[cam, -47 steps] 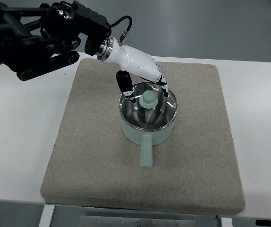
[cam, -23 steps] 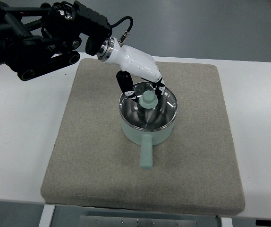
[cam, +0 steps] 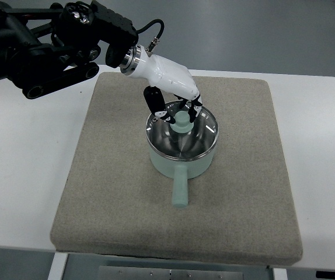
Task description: Place lid left of pot with left hand
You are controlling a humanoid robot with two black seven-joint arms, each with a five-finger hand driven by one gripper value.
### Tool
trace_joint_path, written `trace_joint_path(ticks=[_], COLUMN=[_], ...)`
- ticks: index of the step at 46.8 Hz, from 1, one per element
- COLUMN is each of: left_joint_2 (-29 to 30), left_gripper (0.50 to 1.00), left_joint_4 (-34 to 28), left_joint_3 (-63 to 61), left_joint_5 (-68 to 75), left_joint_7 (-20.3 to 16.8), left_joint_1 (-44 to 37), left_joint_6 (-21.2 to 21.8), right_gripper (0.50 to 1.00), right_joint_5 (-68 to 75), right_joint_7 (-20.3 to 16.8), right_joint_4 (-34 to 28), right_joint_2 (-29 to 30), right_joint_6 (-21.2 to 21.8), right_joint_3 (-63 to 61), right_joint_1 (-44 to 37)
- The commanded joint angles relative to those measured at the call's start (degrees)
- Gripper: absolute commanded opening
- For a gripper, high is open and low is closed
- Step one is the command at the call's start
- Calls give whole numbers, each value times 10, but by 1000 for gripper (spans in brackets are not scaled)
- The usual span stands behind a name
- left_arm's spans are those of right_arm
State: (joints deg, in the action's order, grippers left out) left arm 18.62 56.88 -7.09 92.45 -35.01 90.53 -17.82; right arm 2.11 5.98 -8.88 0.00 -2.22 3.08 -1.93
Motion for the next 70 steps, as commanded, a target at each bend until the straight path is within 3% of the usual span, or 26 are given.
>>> trace_joint_path(ticks=[1,50,70], left_joint_2=[0,-4,10], left_gripper=[500,500,500], left_joint_4=[0,-14,-136], left_joint_3=[0,24,28], left_joint_5=[1,-3,-9], left_joint_7=[0,0,0], left_joint_1=[0,10,-2], left_joint_6=[0,2,5], right_gripper=[924,924,924], right_joint_5=[0,0,0], right_joint_7=[0,0,0], right_joint_4=[0,0,0], right_joint_2=[0,0,0], right_joint_6=[0,-1,-1], right_joint_3=[0,0,0], right_joint_1=[0,0,0])
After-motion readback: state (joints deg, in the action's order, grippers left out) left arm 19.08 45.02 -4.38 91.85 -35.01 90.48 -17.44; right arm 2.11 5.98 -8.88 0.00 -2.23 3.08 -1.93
